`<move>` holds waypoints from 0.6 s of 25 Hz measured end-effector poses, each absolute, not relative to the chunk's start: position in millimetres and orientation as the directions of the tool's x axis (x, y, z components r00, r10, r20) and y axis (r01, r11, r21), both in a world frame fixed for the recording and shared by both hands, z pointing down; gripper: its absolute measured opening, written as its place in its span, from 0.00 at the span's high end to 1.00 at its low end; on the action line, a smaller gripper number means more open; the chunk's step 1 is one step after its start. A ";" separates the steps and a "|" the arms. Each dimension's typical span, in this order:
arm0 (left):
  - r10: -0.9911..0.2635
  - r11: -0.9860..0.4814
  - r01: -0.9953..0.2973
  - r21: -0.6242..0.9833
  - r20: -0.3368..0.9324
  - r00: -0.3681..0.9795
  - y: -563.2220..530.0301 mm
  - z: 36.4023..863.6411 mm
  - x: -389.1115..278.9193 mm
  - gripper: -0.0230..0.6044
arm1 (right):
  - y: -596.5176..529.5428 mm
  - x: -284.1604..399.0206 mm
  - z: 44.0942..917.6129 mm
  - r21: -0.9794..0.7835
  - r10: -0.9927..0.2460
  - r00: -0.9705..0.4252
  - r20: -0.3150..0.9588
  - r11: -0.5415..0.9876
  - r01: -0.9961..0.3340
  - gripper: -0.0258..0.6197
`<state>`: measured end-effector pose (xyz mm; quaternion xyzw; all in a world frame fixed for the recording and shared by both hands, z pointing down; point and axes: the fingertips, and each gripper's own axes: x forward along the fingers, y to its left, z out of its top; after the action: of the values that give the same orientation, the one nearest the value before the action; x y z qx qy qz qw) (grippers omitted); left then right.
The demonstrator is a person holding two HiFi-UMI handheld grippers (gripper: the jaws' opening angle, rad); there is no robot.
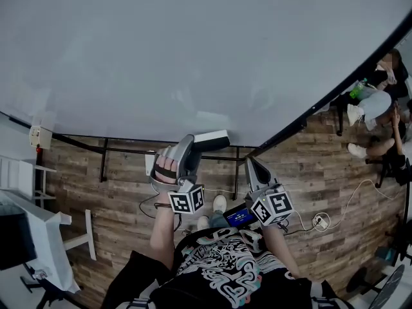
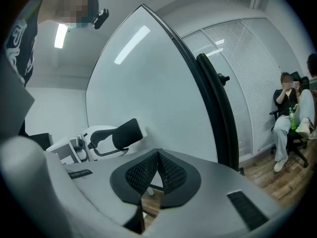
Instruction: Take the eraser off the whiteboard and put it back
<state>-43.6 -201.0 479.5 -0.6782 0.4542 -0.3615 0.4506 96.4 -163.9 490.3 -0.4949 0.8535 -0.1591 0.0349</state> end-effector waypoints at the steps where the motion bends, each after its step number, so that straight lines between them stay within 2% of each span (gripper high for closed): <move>1: -0.941 -0.183 -0.290 -0.939 0.083 0.327 -201.8 480.1 -43.1 0.51 | -164.9 96.6 491.0 -0.307 -0.856 -0.507 0.099 0.459 -0.834 0.94; 15: -0.944 -0.182 -0.305 -0.935 0.080 0.319 -216.9 485.6 -39.9 0.51 | -181.9 98.8 493.1 -0.302 -0.854 -0.509 0.109 0.460 -0.835 0.94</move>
<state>-39.9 -216.9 485.6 -0.6795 0.4595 -0.3595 0.4449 98.8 -181.9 493.1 -0.4944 0.8538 -0.1602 0.0290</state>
